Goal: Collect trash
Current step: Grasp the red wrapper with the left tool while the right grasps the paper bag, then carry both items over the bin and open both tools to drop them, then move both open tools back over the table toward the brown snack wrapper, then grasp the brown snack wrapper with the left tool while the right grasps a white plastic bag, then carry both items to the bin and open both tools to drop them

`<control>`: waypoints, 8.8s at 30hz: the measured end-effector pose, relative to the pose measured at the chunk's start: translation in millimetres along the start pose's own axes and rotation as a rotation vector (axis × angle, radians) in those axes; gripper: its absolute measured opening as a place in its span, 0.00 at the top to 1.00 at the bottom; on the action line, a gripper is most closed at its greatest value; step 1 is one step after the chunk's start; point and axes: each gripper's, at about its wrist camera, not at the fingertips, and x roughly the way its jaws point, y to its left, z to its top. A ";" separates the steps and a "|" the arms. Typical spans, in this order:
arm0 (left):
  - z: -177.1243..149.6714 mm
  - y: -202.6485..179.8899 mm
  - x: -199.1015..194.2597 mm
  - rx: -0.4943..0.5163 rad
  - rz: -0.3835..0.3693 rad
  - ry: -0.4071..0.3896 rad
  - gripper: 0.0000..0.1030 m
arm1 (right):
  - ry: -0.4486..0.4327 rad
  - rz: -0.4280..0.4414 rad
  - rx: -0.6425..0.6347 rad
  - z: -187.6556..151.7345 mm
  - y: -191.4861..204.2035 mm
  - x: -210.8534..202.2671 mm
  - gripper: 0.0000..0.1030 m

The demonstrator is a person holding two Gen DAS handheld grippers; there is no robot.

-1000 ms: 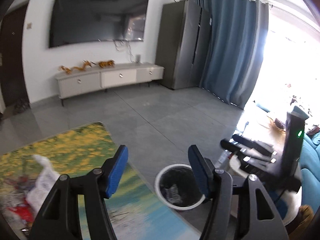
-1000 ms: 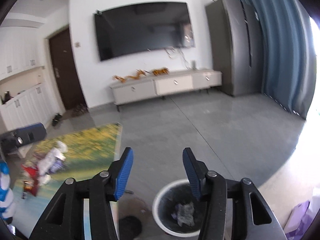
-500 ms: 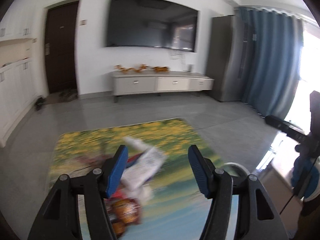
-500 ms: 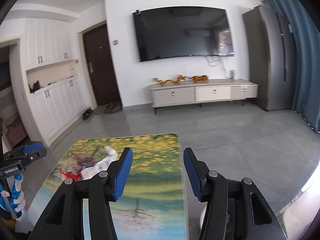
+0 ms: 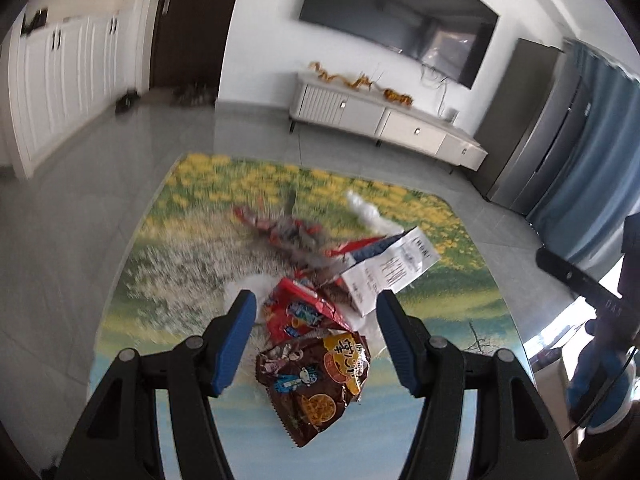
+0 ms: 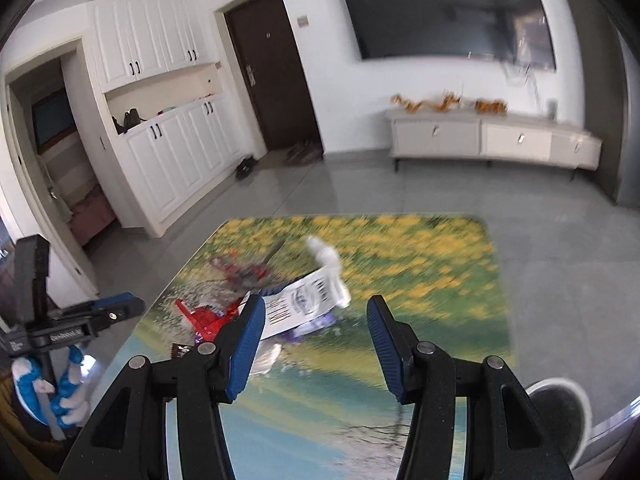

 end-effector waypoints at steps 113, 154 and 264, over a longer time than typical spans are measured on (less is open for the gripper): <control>-47.5 -456.2 183.1 0.426 -0.540 0.316 0.79 | -0.047 -0.600 0.357 -125.8 -314.1 -124.9 0.72; 101.3 -151.4 100.6 0.169 -0.144 0.017 0.50 | -0.219 -0.421 0.099 -16.1 -142.1 -205.3 0.32; -28.7 -268.1 76.5 0.517 -0.335 0.191 0.93 | -0.099 -0.347 0.191 -78.4 -190.4 -131.9 0.95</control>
